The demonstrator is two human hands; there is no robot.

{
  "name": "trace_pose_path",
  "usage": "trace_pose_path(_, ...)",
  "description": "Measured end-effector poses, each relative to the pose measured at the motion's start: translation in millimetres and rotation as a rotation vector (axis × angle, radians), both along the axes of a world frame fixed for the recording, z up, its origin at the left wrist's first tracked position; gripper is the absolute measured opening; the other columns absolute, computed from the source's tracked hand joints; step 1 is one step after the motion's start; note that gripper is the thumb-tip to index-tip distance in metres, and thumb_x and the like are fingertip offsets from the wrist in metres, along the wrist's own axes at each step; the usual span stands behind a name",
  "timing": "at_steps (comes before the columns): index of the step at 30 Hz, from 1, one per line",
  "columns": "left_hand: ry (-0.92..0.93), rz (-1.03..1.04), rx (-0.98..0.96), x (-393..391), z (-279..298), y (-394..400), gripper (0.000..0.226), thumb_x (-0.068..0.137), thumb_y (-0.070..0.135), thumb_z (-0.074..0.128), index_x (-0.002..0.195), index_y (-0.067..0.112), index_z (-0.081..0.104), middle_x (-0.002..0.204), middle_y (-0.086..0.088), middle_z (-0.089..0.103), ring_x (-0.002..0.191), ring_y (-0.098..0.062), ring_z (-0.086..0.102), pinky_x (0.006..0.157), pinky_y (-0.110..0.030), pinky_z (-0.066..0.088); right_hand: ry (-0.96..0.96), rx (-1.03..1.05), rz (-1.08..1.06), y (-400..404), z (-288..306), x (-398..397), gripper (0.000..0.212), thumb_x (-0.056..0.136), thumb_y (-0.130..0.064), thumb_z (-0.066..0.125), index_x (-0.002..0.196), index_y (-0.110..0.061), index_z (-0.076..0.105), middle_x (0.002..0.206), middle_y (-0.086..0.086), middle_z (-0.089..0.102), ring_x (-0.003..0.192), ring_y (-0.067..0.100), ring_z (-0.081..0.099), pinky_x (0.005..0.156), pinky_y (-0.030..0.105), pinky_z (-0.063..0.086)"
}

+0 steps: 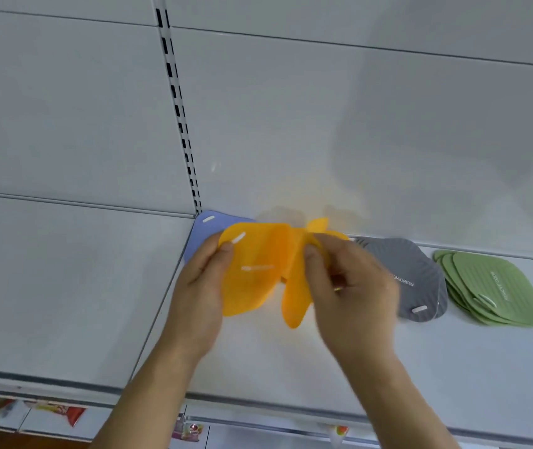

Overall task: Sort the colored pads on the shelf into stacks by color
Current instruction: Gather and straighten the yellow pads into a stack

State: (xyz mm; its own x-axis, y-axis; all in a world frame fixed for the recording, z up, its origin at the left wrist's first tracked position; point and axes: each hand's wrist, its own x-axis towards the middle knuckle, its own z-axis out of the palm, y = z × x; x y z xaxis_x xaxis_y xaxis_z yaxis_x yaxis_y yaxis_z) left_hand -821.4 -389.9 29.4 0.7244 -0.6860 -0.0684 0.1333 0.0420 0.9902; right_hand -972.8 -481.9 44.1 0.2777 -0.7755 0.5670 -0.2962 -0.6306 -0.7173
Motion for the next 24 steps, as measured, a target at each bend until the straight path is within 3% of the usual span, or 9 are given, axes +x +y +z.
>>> trace_pose_path(3,0.071,-0.139,-0.087,-21.7,-2.0,-4.7,0.035,0.101,0.04,0.054,0.13,0.029,0.07,0.132,-0.003,0.073,0.129,-0.029,0.065,0.115,-0.061,0.043,-0.027,0.148,0.166,24.1,-4.8,23.1,0.019,0.096,-0.031,0.068,0.111,-0.024,0.077,0.096,-0.018,0.071,0.085,-0.004,0.067,0.071,0.005,0.046)
trace_pose_path(6,0.13,-0.178,-0.127,-31.0,-4.9,-4.7,0.035,0.103,0.043,0.055,0.131,0.03,0.07,0.136,-0.003,0.071,0.131,-0.025,0.064,0.115,-0.055,0.043,-0.024,0.159,0.224,28.6,-12.2,24.9,0.027,0.103,-0.032,0.058,0.123,-0.022,0.074,0.11,-0.016,0.072,0.098,0.002,0.068,0.077,0.011,0.05)
trace_pose_path(9,0.136,-0.12,-0.113,-33.7,-3.8,-6.9,0.027,0.103,0.04,0.054,0.11,0.043,0.079,0.123,0.007,0.077,0.122,-0.014,0.069,0.114,-0.049,0.047,0.11,-0.029,0.156,15.2,-21.6,15.0,0.033,0.101,-0.023,0.06,0.133,-0.02,0.067,0.116,-0.007,0.067,0.105,0.012,0.063,0.086,0.03,0.054)
trace_pose_path(12,0.099,-0.128,-0.105,-32.3,-3.3,-12.2,0.027,0.106,0.04,0.053,0.111,0.035,0.079,0.12,0.0,0.078,0.12,-0.026,0.07,0.111,-0.06,0.048,0.24,-0.229,0.064,-4.2,-22.3,8.5,0.044,0.094,-0.025,0.069,0.138,-0.02,0.065,0.13,0.006,0.056,0.118,0.025,0.053,0.095,0.044,0.05)
trace_pose_path(15,0.068,-0.111,-0.118,-31.2,-3.9,-14.3,0.029,0.099,0.044,0.053,0.111,0.032,0.077,0.117,-0.005,0.077,0.117,-0.035,0.069,0.107,-0.067,0.048,0.266,-0.326,0.061,-21.5,-21.0,3.8,0.036,0.094,-0.03,0.074,0.128,-0.019,0.072,0.136,0.012,0.057,0.127,0.034,0.053,0.101,0.053,0.047)
trace_pose_path(18,0.049,-0.093,-0.124,-32.5,-5.7,-14.5,0.023,0.101,0.047,0.058,0.106,0.038,0.078,0.113,-0.001,0.079,0.112,-0.031,0.071,0.105,-0.064,0.051,0.159,-0.41,0.073,-32.6,-22.4,-1.0,0.013,0.096,-0.018,0.074,0.104,-0.009,0.078,0.125,0.012,0.067,0.124,0.035,0.059,0.099,0.053,0.048)
trace_pose_path(20,0.083,-0.081,-0.122,-33.4,-6.0,-15.2,0.025,0.098,0.045,0.054,0.102,0.041,0.079,0.112,0.001,0.079,0.11,-0.027,0.073,0.105,-0.06,0.053,0.102,-0.441,0.099,-37.6,-21.2,-3.7,0.008,0.096,-0.012,0.073,0.096,-0.006,0.078,0.115,0.01,0.072,0.115,0.033,0.065,0.094,0.051,0.05)
trace_pose_path(24,0.154,-0.075,-0.118,-33.7,-9.3,-19.3,0.027,0.101,0.039,0.052,0.102,0.038,0.079,0.112,0.0,0.079,0.108,-0.024,0.074,0.102,-0.057,0.056,0.185,-0.318,0.198,-41.4,-27.4,-1.7,0.018,0.099,-0.023,0.07,0.11,-0.009,0.075,0.118,0.003,0.071,0.11,0.025,0.066,0.092,0.042,0.054)
